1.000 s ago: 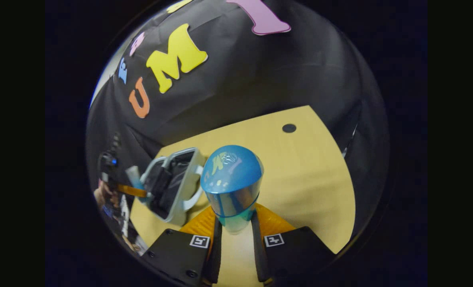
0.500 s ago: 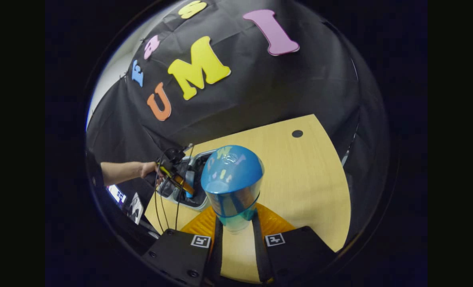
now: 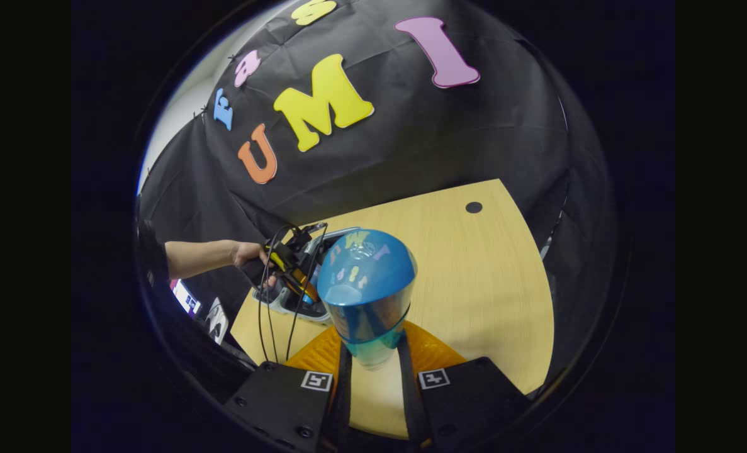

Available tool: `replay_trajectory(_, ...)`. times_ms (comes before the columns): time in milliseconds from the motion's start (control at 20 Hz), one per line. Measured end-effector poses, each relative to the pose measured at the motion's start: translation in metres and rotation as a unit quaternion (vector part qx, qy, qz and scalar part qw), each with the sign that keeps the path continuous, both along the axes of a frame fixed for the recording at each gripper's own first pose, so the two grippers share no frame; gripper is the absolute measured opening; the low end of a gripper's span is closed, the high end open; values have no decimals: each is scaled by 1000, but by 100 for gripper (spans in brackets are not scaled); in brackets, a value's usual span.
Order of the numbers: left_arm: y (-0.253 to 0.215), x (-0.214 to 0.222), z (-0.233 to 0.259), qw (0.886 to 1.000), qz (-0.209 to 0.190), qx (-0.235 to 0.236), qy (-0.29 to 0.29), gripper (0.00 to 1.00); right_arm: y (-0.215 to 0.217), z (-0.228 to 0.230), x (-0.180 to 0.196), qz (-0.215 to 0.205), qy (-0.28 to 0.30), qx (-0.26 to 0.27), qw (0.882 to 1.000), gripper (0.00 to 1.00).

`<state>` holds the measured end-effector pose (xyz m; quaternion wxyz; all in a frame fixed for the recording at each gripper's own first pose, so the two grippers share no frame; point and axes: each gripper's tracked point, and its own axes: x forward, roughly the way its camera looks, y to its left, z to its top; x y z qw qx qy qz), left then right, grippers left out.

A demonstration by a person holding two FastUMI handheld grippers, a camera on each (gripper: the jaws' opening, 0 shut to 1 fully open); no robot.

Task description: First open the suitcase, pack the skin care products into it, and then close the suitcase.

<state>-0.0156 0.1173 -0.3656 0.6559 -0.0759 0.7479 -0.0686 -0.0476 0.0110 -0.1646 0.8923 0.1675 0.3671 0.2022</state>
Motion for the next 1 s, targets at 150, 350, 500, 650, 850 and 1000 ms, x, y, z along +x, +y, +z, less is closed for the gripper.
replay_trajectory(150, 0, -5, 24, 1000, -9, -5, -27, 79, 18, 6, 8, 27, -1, -2, 1000, 32)
replay_trajectory(350, 17, -13, 79, 991, -2, -7, -131, 94, 65, 15, 28, 81, -7, -12, 997, 33)
replay_trajectory(500, 16, -39, 127, 971, 40, -45, -230, 97, 123, 16, 50, 124, 11, 1, 992, 31)
replay_trajectory(650, 25, -79, 161, 944, 67, -51, -319, 97, 178, -1, 79, 156, 57, -6, 986, 33)
replay_trajectory(850, 37, -135, 187, 891, 172, -64, -414, 97, 237, -46, 107, 169, 148, -38, 974, 33)
replay_trajectory(1000, 51, -181, 186, 869, 232, -62, -432, 97, 265, -99, 116, 162, 237, -91, 954, 33)
